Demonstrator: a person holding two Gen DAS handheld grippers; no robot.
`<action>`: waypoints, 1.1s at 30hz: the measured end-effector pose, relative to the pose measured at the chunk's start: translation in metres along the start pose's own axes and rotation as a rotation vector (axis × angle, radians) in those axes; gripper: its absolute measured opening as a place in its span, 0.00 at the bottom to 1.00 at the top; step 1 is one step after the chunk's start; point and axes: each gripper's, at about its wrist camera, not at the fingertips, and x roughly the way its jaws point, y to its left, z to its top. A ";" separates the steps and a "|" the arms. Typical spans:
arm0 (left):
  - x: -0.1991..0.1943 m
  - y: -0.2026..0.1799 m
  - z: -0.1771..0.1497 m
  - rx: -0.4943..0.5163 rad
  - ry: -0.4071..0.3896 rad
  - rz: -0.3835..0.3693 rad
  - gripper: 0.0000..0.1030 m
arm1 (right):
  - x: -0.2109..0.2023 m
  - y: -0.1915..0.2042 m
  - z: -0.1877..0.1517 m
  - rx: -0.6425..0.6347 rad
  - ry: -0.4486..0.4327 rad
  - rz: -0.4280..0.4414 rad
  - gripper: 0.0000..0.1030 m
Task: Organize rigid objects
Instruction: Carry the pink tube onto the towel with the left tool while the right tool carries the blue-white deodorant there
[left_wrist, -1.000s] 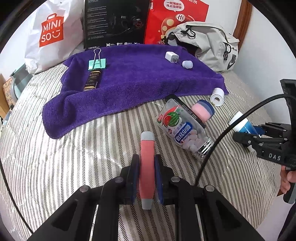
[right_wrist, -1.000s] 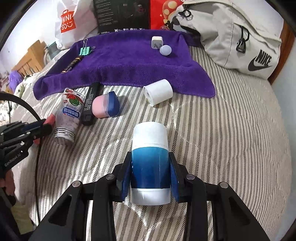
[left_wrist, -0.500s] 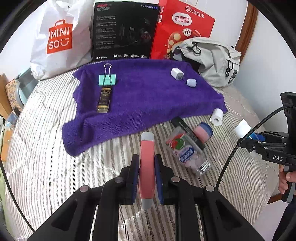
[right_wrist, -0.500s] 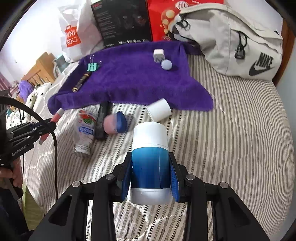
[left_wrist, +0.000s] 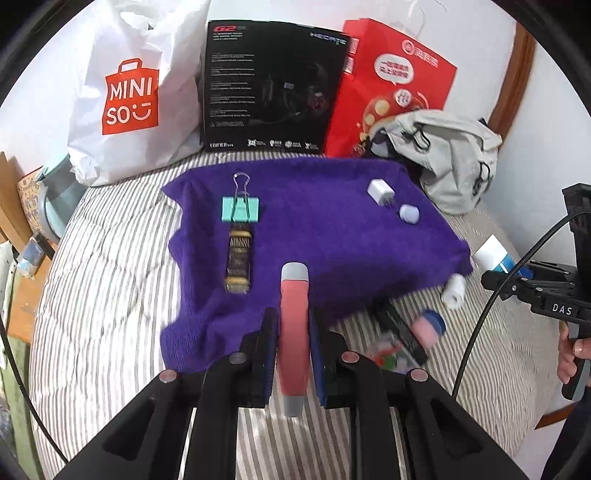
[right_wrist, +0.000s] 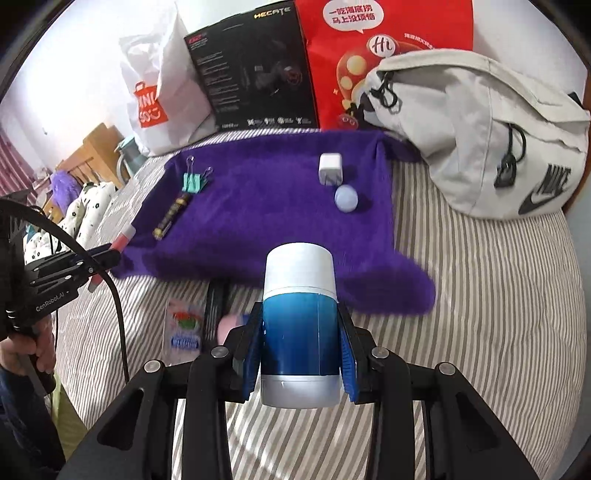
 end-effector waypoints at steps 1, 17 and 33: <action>0.002 0.001 0.003 -0.001 -0.002 0.002 0.16 | 0.002 -0.002 0.004 0.002 0.000 -0.002 0.35; 0.034 0.021 0.024 -0.036 0.017 -0.010 0.16 | 0.074 -0.008 0.062 -0.036 0.066 -0.029 0.35; 0.056 0.026 0.035 -0.032 0.042 -0.015 0.16 | 0.108 -0.003 0.062 -0.100 0.113 -0.080 0.35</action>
